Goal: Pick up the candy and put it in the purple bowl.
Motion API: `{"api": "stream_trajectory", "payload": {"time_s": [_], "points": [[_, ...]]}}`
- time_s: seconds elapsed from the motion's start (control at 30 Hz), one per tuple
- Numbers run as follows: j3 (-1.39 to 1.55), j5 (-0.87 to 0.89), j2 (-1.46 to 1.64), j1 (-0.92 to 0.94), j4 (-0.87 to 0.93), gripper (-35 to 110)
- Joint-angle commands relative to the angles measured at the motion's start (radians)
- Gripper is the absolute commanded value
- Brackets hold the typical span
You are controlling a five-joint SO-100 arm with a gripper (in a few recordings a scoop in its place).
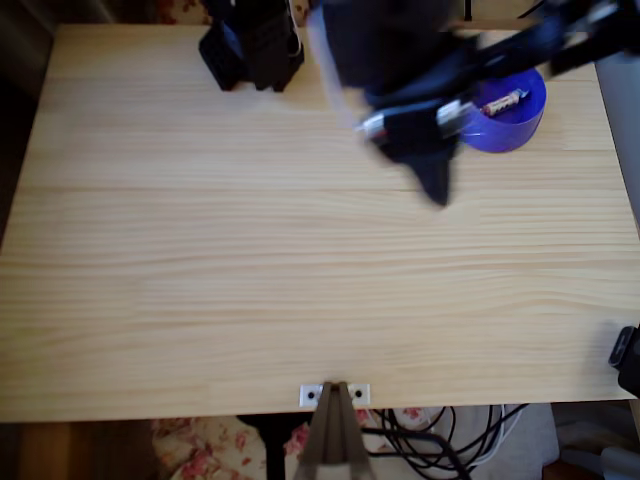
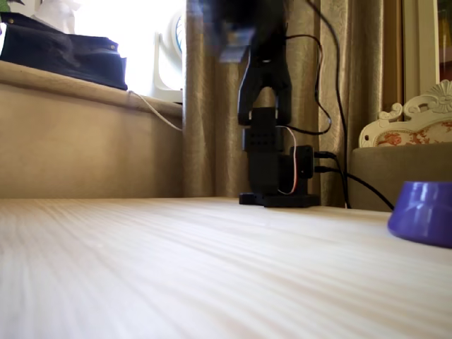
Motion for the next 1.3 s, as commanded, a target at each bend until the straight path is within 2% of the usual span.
{"api": "stream_trajectory", "payload": {"time_s": [0.0,0.13,0.27,0.4,0.53,0.8,0.97,1.07,1.27], "points": [[0.095,-0.224,0.153,0.172,-0.057,-1],[0.244,-0.198,0.242,0.347,-0.173,-1],[0.357,0.083,0.316,0.494,-0.273,-1],[0.471,0.342,0.393,0.592,-0.288,-1],[0.629,0.492,0.529,0.637,-0.270,-1],[0.979,0.515,0.943,0.704,-0.158,-1],[1.091,0.586,1.154,0.727,-0.052,-1],[1.121,0.624,1.206,0.724,-0.003,-1],[1.158,0.618,1.221,0.707,-0.020,-1]]}}
